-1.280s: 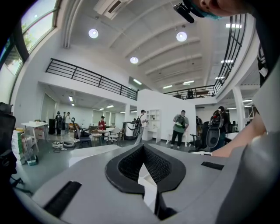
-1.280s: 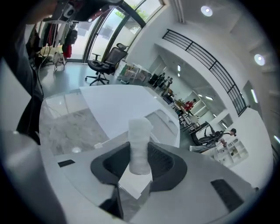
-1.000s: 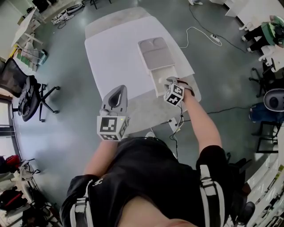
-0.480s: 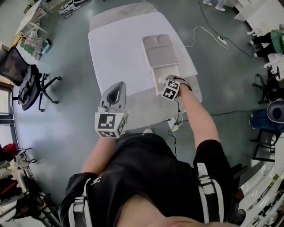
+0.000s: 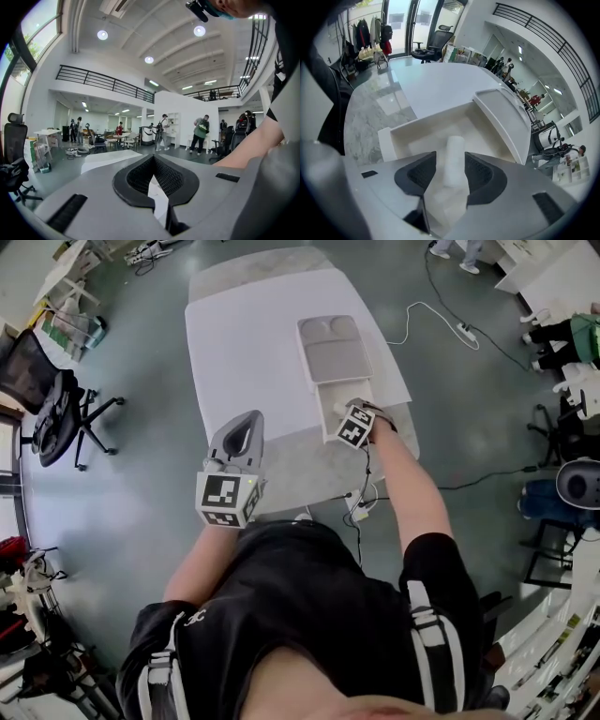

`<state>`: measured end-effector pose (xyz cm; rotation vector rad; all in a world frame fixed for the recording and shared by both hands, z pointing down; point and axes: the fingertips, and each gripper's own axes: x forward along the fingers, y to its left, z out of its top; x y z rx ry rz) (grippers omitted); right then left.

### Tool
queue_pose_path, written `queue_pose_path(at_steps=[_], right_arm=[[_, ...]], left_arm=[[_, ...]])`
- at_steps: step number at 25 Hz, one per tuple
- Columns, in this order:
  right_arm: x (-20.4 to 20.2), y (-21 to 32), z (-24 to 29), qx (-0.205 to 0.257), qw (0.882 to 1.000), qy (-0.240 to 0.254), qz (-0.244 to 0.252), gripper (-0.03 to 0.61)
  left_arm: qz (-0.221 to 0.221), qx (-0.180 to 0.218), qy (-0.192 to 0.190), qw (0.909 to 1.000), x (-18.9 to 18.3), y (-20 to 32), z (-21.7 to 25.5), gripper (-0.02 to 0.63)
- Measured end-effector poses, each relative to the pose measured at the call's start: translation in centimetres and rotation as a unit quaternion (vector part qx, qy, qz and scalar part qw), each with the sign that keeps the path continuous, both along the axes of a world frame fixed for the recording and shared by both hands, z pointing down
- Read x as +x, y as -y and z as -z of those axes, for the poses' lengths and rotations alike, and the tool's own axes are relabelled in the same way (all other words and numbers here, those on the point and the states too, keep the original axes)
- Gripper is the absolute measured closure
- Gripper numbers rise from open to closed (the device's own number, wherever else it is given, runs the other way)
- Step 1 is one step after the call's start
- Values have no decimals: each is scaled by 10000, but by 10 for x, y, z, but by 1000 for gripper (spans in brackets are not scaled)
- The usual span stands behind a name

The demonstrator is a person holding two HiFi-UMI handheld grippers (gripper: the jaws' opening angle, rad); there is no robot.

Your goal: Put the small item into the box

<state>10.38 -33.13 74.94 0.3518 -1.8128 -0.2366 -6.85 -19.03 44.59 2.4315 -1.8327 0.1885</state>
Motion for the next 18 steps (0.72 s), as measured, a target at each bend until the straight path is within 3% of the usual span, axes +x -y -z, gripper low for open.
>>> queue_pose_path(at_steps=[5,9,14,18], right_arm=[[-6,-1,18,-8,9989,417,-202,397],[-7,2,49,216,9903,1159,-737,397],[-13,-5,104,606,9595,2362,-1413,460],[-11,-13,155,1097,9212,3210,-1903,522]], left_arm=[[-128,13,-31,9999,3,0,1,609],[-238,6,-154,9996,7,2,0,609],[-422,36,-245,9988,6,6,2,609],[-601,102,-330,9976,7,13,7,609]])
